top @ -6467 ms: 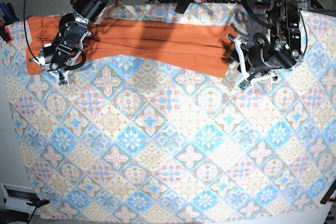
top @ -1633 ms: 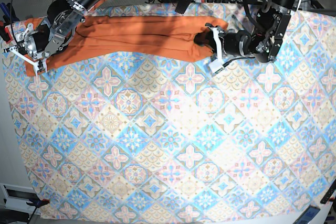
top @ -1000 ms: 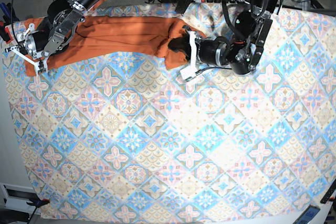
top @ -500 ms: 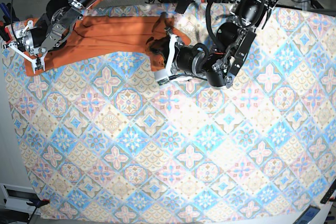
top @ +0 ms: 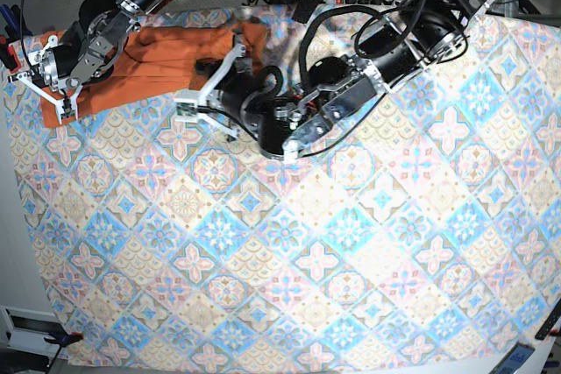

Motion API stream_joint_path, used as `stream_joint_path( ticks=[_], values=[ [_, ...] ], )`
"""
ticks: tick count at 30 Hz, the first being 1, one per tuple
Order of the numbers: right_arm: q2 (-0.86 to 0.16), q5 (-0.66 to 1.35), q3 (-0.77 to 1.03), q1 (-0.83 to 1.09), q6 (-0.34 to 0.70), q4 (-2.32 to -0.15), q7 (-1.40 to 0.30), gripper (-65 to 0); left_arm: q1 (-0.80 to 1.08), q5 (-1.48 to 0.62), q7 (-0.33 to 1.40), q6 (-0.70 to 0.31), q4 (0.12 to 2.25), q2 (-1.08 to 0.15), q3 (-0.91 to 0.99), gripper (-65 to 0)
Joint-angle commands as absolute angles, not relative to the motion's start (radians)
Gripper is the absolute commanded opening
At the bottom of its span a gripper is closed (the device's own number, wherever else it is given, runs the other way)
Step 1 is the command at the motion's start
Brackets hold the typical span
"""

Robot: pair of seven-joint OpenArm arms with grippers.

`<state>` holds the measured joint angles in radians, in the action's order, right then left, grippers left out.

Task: Fold the T-shirt properly
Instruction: 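Carry the held strip end with the left gripper toward the right gripper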

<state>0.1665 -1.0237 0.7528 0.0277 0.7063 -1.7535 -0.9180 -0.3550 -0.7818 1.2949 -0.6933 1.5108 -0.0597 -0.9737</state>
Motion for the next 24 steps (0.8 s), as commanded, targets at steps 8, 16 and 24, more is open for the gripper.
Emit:
stream_joint_path(
  ticks=[8,16,24],
  values=[
    [0.157,-1.036,0.753,0.019,0.698,-1.773,-0.92,-47.9,-0.403,-0.731,1.28,-0.698,1.357,0.064,-1.036,-61.0],
    [0.157,-1.036,0.753,0.019,0.698,-1.773,-0.92,-47.9,-0.403,-0.602,1.245,-0.698,1.287,0.157,-1.07,-61.1],
    [0.157,-1.036,0.754,0.019,0.698,-1.773,-0.928,-47.9,-0.45,-0.608,1.234,-0.698,1.287,0.157,-1.055,-61.5]
  ],
)
